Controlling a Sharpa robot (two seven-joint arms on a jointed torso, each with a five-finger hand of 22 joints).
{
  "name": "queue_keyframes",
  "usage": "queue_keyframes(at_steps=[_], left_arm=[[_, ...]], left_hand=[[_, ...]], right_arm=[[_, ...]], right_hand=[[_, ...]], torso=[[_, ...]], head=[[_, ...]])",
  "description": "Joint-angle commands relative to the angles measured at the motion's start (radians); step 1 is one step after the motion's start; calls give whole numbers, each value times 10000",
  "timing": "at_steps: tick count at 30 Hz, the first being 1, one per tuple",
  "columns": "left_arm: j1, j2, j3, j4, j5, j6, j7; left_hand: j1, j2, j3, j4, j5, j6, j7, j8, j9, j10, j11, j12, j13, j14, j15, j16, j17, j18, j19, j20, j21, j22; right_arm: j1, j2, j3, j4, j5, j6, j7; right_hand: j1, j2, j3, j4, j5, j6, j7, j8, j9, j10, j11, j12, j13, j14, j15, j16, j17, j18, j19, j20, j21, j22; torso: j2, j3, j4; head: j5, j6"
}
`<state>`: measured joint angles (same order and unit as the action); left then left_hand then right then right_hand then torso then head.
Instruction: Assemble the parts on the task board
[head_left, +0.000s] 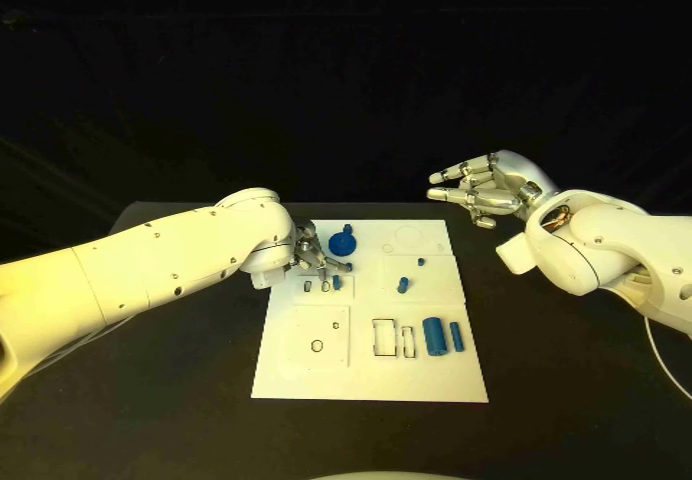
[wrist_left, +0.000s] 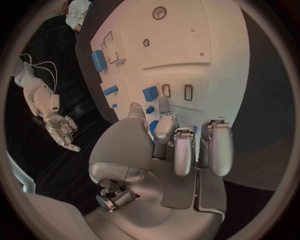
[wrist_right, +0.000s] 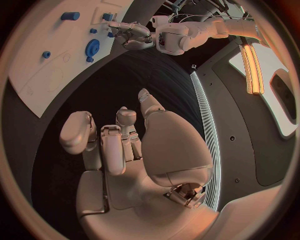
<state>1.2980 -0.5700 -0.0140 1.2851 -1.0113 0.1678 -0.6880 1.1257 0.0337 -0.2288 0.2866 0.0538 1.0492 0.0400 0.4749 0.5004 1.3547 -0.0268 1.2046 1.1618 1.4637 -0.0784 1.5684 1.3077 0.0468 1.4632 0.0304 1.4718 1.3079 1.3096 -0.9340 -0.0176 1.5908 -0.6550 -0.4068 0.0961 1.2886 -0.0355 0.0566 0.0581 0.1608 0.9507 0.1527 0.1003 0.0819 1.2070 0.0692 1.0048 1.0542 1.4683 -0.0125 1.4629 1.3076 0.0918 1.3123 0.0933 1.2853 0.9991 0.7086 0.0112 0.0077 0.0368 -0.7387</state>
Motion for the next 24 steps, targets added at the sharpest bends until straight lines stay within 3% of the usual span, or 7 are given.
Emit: queue_keyframes(at_steps=[1, 24], left_arm=[[16, 57, -1, -28, -184, 470, -191], [14, 313, -5, -190, -184, 798, -127]], left_hand=[[35, 80, -58, -6, -60, -87, 13, 49, 46, 36, -8, 45, 4, 1071, -77, 24, 2631, -104, 402, -68, 50, 911], [534, 298, -84, -126, -54, -286, -9, 334, 535, 40, -27, 54, 47, 1071, -92, 24, 2631, -113, 406, -83, 82, 980]], right_arm=[[2, 25, 0, -12, -8, 187, -42], [3, 103, -2, -79, -161, 314, -154]], right_hand=[[-66, 70, -52, -18, 68, 36, -15, 36, 10, -18, -52, -30, -8, 597, 4, -57, 955, 177, -61, -4, -69, -9], [-69, 86, -80, -4, 84, 45, -21, 54, 12, -24, -57, -48, -36, 586, 0, -91, 908, 192, -93, -8, -113, -88]], torso=[[4, 1, 15], [12, 7, 13]], head=[[10, -34], [22, -123]])
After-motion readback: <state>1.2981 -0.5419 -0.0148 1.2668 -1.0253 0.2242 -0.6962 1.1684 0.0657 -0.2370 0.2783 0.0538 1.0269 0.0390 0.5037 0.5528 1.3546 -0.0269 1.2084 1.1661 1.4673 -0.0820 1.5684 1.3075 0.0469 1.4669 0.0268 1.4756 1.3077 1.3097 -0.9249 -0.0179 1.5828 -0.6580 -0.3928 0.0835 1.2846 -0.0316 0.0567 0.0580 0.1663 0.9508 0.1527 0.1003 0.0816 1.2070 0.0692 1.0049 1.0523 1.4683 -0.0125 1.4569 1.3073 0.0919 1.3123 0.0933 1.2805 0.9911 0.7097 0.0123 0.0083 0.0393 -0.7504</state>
